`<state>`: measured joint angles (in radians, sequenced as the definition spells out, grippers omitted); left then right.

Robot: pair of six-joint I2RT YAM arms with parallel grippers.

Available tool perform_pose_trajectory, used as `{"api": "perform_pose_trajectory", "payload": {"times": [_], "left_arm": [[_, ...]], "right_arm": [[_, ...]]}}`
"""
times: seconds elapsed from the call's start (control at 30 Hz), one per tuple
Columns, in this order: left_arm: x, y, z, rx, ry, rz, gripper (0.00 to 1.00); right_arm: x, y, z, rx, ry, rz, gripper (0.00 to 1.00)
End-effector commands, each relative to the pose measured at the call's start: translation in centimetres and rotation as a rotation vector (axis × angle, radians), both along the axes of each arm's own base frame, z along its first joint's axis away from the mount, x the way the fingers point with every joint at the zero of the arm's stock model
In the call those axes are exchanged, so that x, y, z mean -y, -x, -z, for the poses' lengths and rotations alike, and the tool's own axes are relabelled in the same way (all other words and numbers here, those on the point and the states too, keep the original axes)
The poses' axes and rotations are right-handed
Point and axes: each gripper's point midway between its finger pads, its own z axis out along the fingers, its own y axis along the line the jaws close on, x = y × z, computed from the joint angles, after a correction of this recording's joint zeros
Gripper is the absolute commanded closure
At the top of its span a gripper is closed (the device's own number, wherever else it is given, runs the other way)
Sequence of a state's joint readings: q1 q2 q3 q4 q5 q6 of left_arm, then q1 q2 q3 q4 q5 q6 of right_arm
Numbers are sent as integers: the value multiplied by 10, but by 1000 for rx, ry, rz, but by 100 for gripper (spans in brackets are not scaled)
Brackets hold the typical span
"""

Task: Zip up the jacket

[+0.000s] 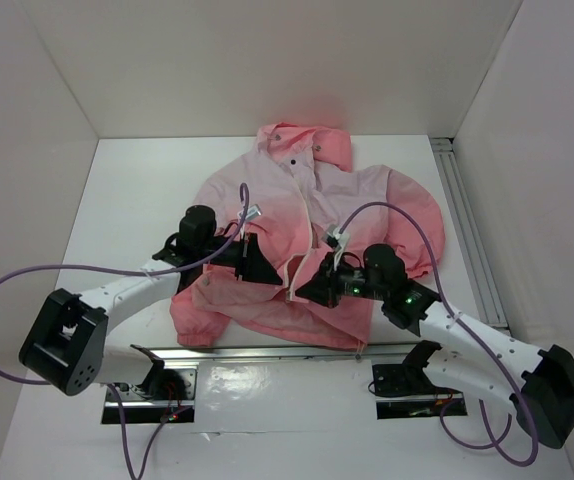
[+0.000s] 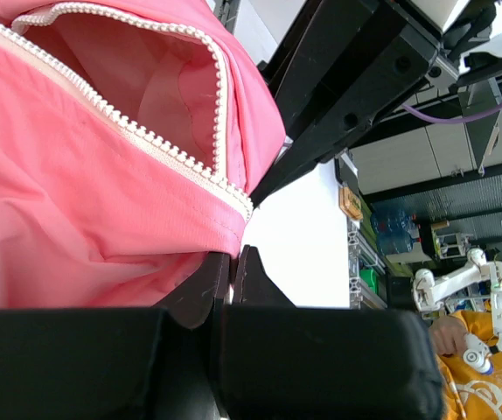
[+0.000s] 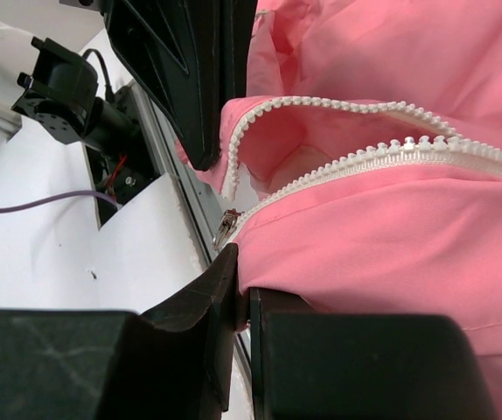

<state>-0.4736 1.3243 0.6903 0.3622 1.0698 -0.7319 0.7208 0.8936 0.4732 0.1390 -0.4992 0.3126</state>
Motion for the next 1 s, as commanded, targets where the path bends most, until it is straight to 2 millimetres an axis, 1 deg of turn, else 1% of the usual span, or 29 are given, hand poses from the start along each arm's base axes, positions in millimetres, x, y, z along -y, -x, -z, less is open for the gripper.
{"api": "perform_pose_trajectory", "payload": {"times": [0.0, 0.1, 0.17, 0.27, 0.33, 0.47, 0.57, 0.6, 0.7, 0.97], "left_arm": [[1, 6, -6, 85, 52, 65, 100], [1, 4, -3, 78, 45, 56, 100], [1, 5, -3, 63, 48, 53, 100], [2, 4, -1, 53, 48, 52, 100], [2, 4, 0, 41, 49, 59, 100], [3, 5, -4, 55, 64, 69, 100], [3, 5, -4, 55, 64, 69, 100], [2, 5, -7, 63, 67, 69, 100], [2, 7, -3, 47, 60, 69, 100], [2, 6, -6, 45, 64, 58, 100]], "right_arm": [[-4, -5, -42, 114, -82, -23, 100], [-5, -2, -43, 112, -85, -41, 100], [-5, -2, -49, 126, -96, -41, 100], [-4, -1, -47, 118, -90, -41, 100], [-4, 1, -52, 132, -94, -52, 100], [-4, 1, -52, 132, -94, -52, 100], [-3, -2, -52, 134, -92, -37, 100], [-1, -6, -52, 136, -89, -17, 100], [-2, -5, -52, 135, -91, -28, 100], [0, -6, -48, 128, -85, -22, 100]]}}
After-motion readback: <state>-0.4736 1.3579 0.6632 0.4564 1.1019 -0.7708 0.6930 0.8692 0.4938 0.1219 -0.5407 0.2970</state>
